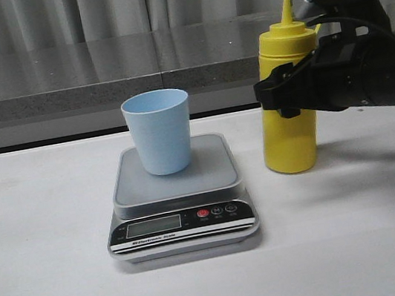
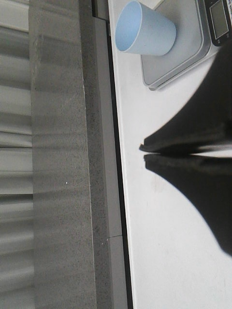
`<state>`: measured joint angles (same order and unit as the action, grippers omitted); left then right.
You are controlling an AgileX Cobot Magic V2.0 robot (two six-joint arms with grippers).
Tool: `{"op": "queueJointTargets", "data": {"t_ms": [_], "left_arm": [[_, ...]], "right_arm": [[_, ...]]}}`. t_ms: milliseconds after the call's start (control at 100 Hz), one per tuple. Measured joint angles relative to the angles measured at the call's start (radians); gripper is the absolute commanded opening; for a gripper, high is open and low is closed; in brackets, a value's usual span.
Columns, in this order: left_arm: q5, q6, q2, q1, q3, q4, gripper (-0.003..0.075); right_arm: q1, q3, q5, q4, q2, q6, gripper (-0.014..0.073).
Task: Pour seasoning into cup on scale with both arms
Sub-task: 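Lift the bottle and tilt its nozzle toward the cup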
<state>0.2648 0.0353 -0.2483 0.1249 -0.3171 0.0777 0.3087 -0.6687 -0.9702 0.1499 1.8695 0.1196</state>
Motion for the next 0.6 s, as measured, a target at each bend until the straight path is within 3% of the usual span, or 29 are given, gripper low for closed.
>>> {"op": "queueJointTargets", "data": {"t_ms": [400,600], "left_arm": [[0.0,0.0,0.0,0.0,0.0,0.0,-0.002],[0.0,0.0,0.0,0.0,0.0,0.0,-0.002]], "right_arm": [[0.0,0.0,-0.018,0.049,-0.036,0.0,0.0271],[-0.002,-0.019,0.049,0.096,-0.088,-0.004,0.0271]]}}
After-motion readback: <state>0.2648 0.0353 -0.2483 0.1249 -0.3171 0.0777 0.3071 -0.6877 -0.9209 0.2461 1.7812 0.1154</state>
